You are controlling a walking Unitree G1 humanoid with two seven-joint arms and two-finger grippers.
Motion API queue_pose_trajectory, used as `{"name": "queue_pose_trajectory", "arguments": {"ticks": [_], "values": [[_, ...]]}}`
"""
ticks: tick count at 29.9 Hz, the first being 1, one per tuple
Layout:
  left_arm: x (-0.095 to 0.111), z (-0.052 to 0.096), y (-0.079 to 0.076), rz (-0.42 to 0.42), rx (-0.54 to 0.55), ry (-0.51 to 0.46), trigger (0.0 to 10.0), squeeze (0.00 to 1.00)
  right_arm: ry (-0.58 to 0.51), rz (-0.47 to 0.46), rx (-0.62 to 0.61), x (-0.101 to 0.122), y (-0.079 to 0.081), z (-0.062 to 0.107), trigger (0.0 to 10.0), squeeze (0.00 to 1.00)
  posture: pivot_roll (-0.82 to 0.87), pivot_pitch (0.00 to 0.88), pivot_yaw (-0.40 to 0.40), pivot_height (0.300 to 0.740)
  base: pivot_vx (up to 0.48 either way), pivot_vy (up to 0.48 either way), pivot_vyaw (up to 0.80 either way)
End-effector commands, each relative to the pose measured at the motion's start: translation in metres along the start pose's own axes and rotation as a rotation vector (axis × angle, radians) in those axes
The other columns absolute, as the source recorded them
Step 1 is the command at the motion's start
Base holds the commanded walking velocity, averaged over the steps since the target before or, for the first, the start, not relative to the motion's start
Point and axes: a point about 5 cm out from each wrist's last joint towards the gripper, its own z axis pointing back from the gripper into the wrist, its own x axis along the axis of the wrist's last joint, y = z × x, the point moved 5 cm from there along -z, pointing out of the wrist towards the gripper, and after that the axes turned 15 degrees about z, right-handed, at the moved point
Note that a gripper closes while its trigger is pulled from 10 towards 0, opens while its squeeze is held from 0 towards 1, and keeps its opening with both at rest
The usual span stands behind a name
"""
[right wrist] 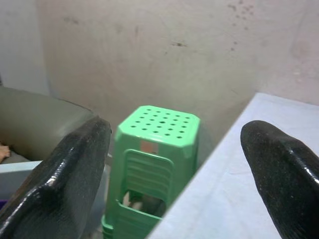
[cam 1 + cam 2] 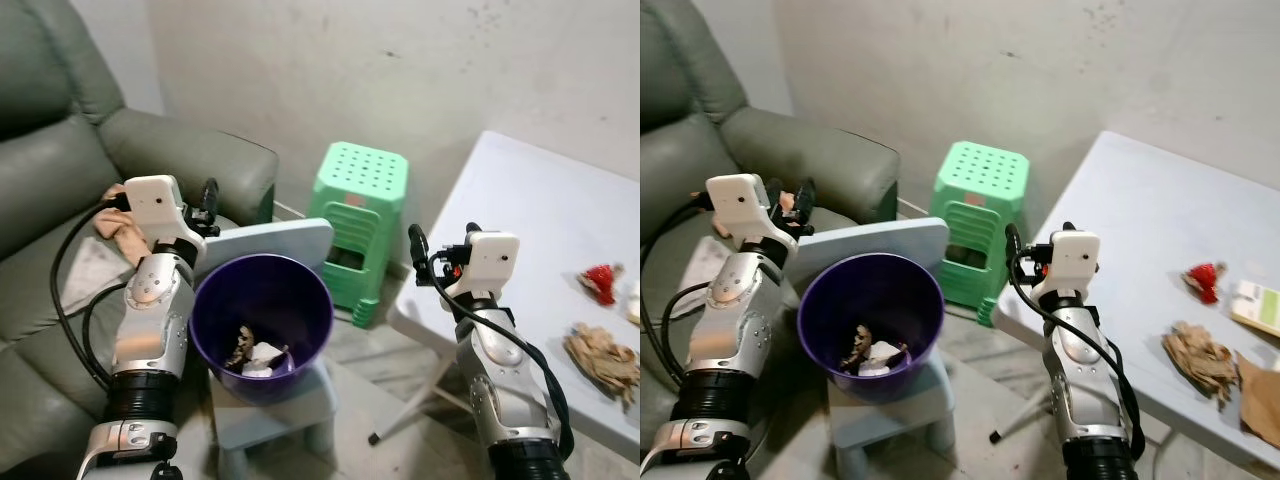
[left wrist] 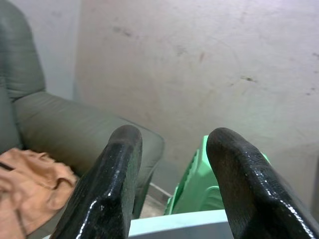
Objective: Picking trash to rubbish bin
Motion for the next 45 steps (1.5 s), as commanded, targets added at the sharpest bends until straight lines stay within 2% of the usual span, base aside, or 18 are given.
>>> {"name": "queue_pose_trajectory", "arguments": {"ticks": [1,7,10,13,15,24,29,33,39,41,45], "values": [[0.002,0.001,-0.004,-0.011,-0.009,-0.006,10.0,0.00,-0.005,0.007,-0.006,0.002,-0.003,-0.003,10.0,0.00,0.00,0.038,-0.085,0.740,0.000,0.000,-0.75],[0.004,0.000,-0.007,-0.040,-0.029,-0.007,10.0,0.00,-0.010,-0.001,0.002,0.002,0.001,-0.005,10.0,0.00,0.01,0.027,-0.079,0.740,0.000,0.000,-0.75],[0.004,-0.001,-0.007,0.017,-0.029,-0.006,10.0,0.00,-0.011,-0.002,0.002,0.002,0.001,-0.004,10.0,0.00,0.01,0.024,-0.077,0.740,0.000,0.000,-0.74],[0.003,-0.002,-0.007,-0.015,-0.028,0.004,10.0,0.00,-0.012,-0.002,0.001,0.002,0.001,-0.004,10.0,0.00,0.01,0.019,-0.074,0.740,0.000,0.080,-0.75],[0.001,-0.002,-0.010,0.006,-0.054,0.015,10.0,0.00,-0.013,-0.002,-0.001,0.002,0.001,-0.004,10.0,0.00,0.01,0.018,-0.073,0.740,0.000,0.465,-0.74],[0.003,-0.004,-0.014,-0.029,-0.053,0.000,10.0,0.00,-0.014,0.001,-0.006,0.001,0.001,-0.004,10.0,0.00,0.01,0.009,-0.065,0.740,0.000,0.032,-0.74],[0.001,-0.004,-0.016,-0.066,-0.076,0.014,10.0,0.00,-0.035,-0.009,-0.021,0.005,0.000,-0.003,10.0,0.00,-0.01,0.012,-0.056,0.740,0.000,0.000,-0.29],[-0.001,-0.005,-0.018,-0.045,-0.087,0.022,10.0,0.00,-0.044,-0.009,-0.032,0.006,-0.003,-0.001,10.0,0.00,-0.02,0.021,-0.051,0.740,0.000,0.000,0.00],[-0.009,-0.006,-0.026,-0.058,-0.122,0.048,10.0,0.00,-0.050,-0.007,-0.047,0.006,-0.007,0.003,10.0,0.00,-0.04,0.028,-0.021,0.740,0.000,0.000,0.00],[-0.010,-0.008,-0.040,-0.063,-0.189,0.064,10.0,0.00,-0.057,-0.014,-0.076,0.007,-0.011,0.006,10.0,0.00,-0.06,0.030,-0.003,0.740,0.000,0.000,0.00],[-0.010,-0.009,-0.047,-0.039,-0.230,0.074,10.0,0.00,-0.060,-0.009,-0.081,0.008,-0.010,0.007,10.0,0.00,-0.07,0.037,0.011,0.740,0.000,0.000,0.00]]}}
